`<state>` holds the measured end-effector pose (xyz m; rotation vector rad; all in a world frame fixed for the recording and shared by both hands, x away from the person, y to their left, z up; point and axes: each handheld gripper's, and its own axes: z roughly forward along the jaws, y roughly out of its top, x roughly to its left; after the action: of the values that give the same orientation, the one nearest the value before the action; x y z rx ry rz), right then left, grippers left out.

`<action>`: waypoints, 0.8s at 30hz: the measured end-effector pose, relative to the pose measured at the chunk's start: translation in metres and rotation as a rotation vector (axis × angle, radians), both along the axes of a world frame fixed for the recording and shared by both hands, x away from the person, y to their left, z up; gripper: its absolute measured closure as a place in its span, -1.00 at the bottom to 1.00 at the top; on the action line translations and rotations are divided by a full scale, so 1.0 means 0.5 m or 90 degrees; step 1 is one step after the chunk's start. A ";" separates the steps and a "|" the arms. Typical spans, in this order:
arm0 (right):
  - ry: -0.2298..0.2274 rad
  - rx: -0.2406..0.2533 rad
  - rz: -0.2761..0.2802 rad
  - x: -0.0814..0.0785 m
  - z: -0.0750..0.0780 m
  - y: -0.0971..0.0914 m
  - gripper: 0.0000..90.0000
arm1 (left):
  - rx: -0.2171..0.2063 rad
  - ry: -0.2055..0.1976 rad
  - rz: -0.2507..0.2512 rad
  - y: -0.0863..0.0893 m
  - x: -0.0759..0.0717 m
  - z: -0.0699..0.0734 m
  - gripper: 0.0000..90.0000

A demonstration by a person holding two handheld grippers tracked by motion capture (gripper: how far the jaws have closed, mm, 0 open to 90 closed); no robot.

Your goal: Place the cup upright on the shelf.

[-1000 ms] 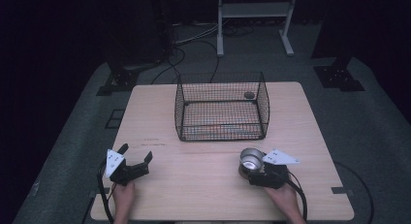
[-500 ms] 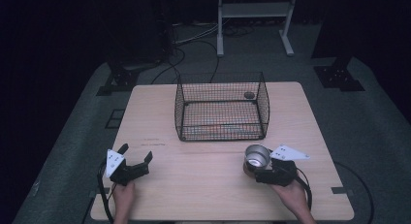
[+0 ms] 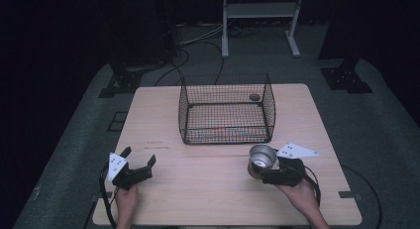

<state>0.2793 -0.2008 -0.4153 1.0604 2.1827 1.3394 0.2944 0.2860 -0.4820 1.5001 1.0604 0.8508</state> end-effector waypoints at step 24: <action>-0.024 -0.016 0.029 0.035 0.089 0.022 -0.60 | 0.002 -0.001 0.000 -0.001 0.000 0.000 -1.00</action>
<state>0.2967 -0.1896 -0.3709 0.9745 2.2016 1.3374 0.2945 0.2857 -0.4821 1.5028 1.0580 0.8536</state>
